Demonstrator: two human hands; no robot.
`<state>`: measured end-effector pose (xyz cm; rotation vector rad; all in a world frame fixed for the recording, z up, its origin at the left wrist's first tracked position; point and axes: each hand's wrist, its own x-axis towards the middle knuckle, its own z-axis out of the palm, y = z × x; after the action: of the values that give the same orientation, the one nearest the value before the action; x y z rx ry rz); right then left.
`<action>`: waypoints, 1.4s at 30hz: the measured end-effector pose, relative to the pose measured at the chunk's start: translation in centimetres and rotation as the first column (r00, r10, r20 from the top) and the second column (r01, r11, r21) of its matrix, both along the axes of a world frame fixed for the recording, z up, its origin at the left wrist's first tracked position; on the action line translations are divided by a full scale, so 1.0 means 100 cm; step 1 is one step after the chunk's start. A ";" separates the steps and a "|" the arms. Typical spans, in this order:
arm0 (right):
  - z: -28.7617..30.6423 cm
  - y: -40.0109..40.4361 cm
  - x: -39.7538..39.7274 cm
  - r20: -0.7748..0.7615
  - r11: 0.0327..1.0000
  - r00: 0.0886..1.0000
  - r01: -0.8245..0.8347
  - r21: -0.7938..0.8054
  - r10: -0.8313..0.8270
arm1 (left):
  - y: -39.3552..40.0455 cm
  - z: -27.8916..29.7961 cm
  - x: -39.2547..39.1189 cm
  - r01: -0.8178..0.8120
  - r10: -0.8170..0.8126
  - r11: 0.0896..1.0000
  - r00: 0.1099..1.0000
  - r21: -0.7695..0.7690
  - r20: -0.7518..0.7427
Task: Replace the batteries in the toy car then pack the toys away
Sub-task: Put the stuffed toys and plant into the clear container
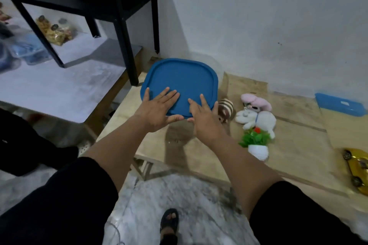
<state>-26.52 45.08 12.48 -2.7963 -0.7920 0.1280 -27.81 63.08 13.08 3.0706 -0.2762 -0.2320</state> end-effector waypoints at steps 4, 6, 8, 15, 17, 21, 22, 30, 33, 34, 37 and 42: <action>-0.020 -0.005 -0.055 -0.059 0.998 0.996 -0.063 -0.019 0.062 | -0.004 -0.020 -0.062 -0.043 0.044 0.999 0.997 0.013 -0.065; -0.032 -0.006 -0.072 -0.103 0.996 0.992 -0.079 -0.031 0.076 | -0.006 -0.032 -0.083 -0.058 0.058 0.998 0.993 0.000 -0.100; -0.043 -0.006 -0.083 -0.150 0.996 0.986 -0.079 -0.052 0.070 | -0.008 -0.045 -0.094 -0.064 0.063 0.998 0.988 -0.003 -0.143; -0.086 0.007 -0.073 -0.185 0.988 0.982 -0.054 -0.148 0.026 | 0.002 -0.085 -0.081 -0.057 0.059 0.998 0.959 0.017 -0.279; -0.094 0.011 -0.067 -0.206 0.985 0.978 -0.054 -0.161 0.019 | 0.006 -0.094 -0.074 -0.057 0.054 0.998 0.955 0.001 -0.292; -0.097 0.010 -0.061 -0.229 0.983 0.973 -0.082 -0.164 0.043 | 0.013 -0.105 -0.072 -0.056 0.045 0.998 0.964 -0.034 -0.261; -0.093 0.008 -0.058 -0.228 0.986 0.972 -0.085 -0.146 0.051 | 0.014 -0.105 -0.071 -0.053 0.040 0.997 0.970 -0.048 -0.239; -0.036 -0.039 0.000 0.217 0.995 0.971 0.103 0.009 -0.103 | -0.005 -0.058 -0.008 0.096 -0.097 0.995 0.995 -0.022 -0.023; -0.010 -0.079 0.029 0.237 0.939 0.912 0.345 0.003 -0.336 | -0.049 -0.038 0.028 0.159 -0.157 0.969 0.987 -0.190 0.025; -0.004 -0.095 0.038 0.229 0.916 0.891 0.400 0.008 -0.391 | -0.067 -0.034 0.039 0.187 -0.183 0.955 0.982 -0.231 0.039; 0.003 -0.136 0.059 0.081 0.863 0.859 0.504 0.037 -0.505 | -0.119 -0.033 0.067 0.167 -0.177 0.938 0.984 -0.304 -0.008; -0.022 -0.182 0.101 -0.177 0.874 0.861 0.486 0.010 -0.477 | -0.168 -0.059 0.106 0.068 -0.109 0.978 0.972 -0.199 -0.207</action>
<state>-16.45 26.88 10.26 -2.7851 -0.0393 0.2467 -17.16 46.31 7.16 2.8152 -0.3994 -0.5094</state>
